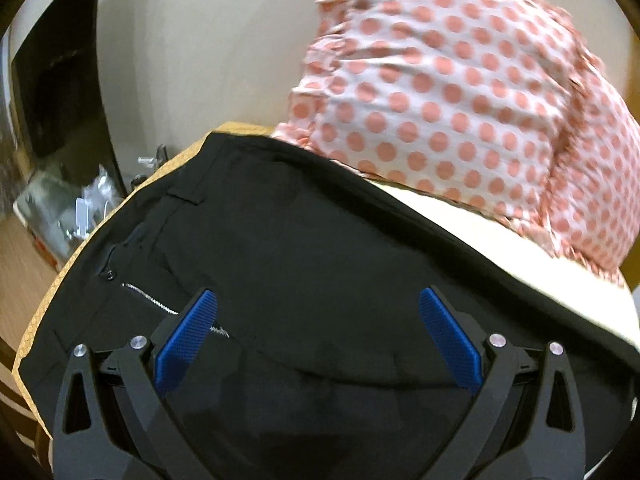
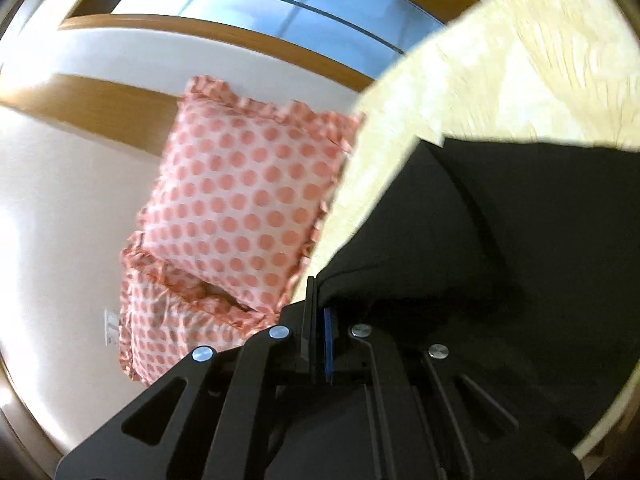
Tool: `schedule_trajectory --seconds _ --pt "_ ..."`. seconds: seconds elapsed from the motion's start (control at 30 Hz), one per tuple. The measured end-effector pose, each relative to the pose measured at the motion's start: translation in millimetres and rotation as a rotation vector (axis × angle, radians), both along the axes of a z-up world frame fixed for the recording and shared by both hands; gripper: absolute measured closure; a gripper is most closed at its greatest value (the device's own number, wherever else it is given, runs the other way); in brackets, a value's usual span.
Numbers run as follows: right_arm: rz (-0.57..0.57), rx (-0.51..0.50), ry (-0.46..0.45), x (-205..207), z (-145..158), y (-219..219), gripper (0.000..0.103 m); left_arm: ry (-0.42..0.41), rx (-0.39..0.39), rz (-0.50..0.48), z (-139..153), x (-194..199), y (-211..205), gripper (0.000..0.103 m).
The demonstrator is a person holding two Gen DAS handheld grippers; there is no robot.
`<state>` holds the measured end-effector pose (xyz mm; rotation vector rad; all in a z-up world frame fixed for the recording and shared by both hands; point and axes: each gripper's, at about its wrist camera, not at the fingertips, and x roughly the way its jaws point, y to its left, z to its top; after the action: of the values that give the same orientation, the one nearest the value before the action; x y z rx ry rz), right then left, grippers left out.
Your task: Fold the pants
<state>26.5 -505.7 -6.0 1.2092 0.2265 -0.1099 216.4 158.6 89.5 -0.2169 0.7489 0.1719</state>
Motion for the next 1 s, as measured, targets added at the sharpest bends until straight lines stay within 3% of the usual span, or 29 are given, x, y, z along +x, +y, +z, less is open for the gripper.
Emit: schedule_trajectory --seconds 0.13,0.37,0.6,0.63,0.7,0.77,0.87,1.0 --pt "-0.001 -0.048 -0.013 -5 8 3 0.101 0.0 -0.027 0.019 9 33 12 0.002" --pt "0.01 -0.03 0.023 1 3 0 0.101 0.139 -0.197 0.055 0 143 30 0.006" --pt "0.029 -0.039 0.056 6 -3 -3 0.101 0.293 -0.183 0.174 -31 219 49 0.023" --pt "0.031 -0.048 0.058 7 -2 -3 0.101 0.294 -0.18 0.19 -33 222 52 0.027" --pt "0.034 -0.069 0.058 9 1 -3 0.101 0.304 -0.19 0.227 -37 225 62 0.05" --pt "0.041 -0.083 0.052 10 2 -3 0.101 0.291 -0.244 0.226 -40 219 72 0.09" --pt "0.047 -0.098 0.046 12 6 -3 0.101 0.25 -0.291 0.223 -30 192 84 0.097" --pt "0.048 -0.123 0.022 11 17 -9 0.101 0.151 -0.257 0.174 9 136 85 0.098"
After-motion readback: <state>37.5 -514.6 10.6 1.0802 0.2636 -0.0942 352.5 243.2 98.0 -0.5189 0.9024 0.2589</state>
